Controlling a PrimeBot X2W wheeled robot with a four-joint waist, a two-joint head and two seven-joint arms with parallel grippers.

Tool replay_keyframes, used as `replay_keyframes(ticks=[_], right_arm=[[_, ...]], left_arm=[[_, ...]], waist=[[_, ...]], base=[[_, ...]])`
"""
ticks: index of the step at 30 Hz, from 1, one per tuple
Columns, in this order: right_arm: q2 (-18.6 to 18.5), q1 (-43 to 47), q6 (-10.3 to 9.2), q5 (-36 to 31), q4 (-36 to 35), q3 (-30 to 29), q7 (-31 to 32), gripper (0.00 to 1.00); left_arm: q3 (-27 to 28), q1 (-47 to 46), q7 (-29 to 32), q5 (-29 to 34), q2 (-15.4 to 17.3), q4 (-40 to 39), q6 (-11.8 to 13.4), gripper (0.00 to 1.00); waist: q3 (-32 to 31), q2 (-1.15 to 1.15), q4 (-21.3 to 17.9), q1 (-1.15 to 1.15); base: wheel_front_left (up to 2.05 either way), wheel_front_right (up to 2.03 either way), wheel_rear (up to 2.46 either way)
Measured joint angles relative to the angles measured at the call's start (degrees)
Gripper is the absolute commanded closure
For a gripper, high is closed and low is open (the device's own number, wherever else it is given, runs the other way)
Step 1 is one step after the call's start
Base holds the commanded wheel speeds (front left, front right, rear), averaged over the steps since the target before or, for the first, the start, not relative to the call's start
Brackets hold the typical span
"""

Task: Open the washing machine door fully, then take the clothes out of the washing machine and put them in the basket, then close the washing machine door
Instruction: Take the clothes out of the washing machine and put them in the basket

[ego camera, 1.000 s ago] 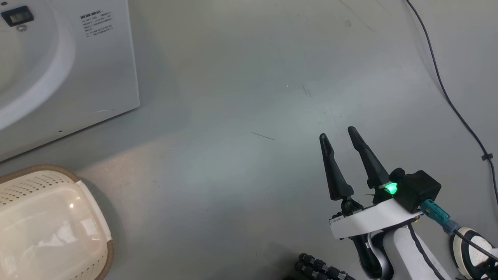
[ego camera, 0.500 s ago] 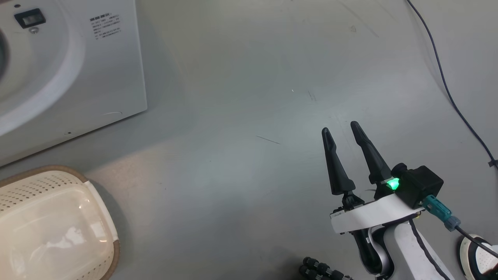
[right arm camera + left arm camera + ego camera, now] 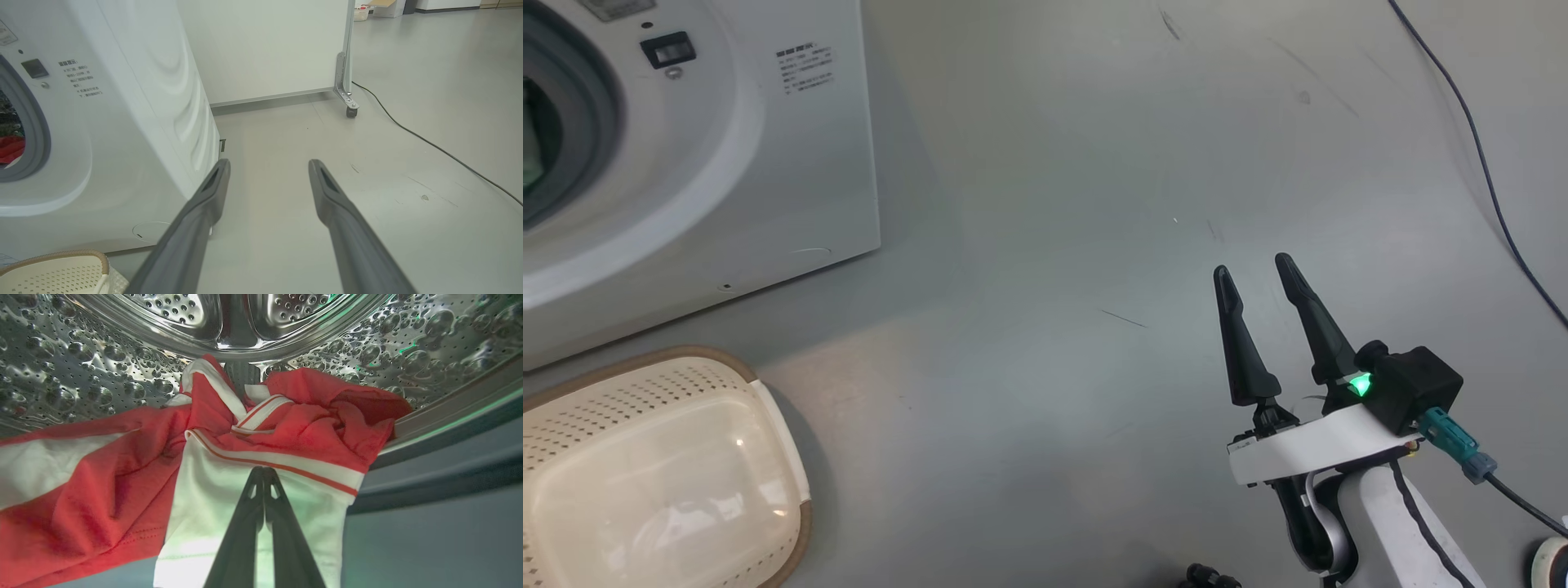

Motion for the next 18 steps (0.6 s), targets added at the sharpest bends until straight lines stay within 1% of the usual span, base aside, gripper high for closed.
replay_keyframes(ticks=[4, 6, 7, 9, 12, 16, 18], right_arm=[[0.0, 0.0, 0.04, -0.5, 0.5, -0.5, 0.0, 0.00], [0.0, 0.0, 0.07, -0.9, 0.8, -0.6, 0.0, 0.00], [0.0, 0.0, 0.07, -0.9, 0.8, -0.6, 0.0, 0.00], [0.0, 0.0, 0.07, -1.0, 1.0, -0.9, 0.0, 0.00], [-0.1, 0.0, 0.07, -1.2, 1.2, -1.8, 0.0, 0.00], [-1.1, 0.2, 0.15, -1.8, 1.6, -2.9, 0.0, 0.00], [-1.5, 0.2, 0.15, -1.9, 1.8, -3.3, 0.0, 0.00]], left_arm=[[-0.6, 0.6, -1.4, -0.1, -1.0, 0.6, -1.3, 1.00], [-1.1, 1.2, -2.4, -0.2, -1.5, 0.8, -2.5, 1.00], [-1.1, 1.2, -2.4, -0.2, -1.5, 0.8, -2.5, 1.00], [-1.4, 2.0, -3.5, -0.5, -2.1, 0.9, -3.8, 1.00], [-1.9, 3.2, -5.3, -0.5, -3.5, 0.9, -5.3, 1.00], [-3.1, 5.8, -8.6, -0.7, -5.8, 0.8, -6.7, 1.00], [-3.1, 6.9, -9.7, -2.0, -6.9, 0.8, -6.8, 1.00]], waist=[[-1.1, 0.00, 1.3, 0.00], [-1.8, 0.00, 1.9, 0.00], [-1.8, 0.00, 1.9, 0.00], [-2.4, 0.00, 2.6, 0.00], [-3.5, 0.00, 3.7, 0.00], [-5.4, 0.00, 5.9, 0.00], [-6.2, 0.00, 6.8, 0.00]], base=[[0.00, 0.00, 0.00], [0.00, 0.00, 0.00], [0.00, 0.00, 0.00], [0.00, 0.00, 0.00], [0.00, 0.00, 0.00], [0.00, 0.00, 0.00], [0.00, 0.00, 0.00]])
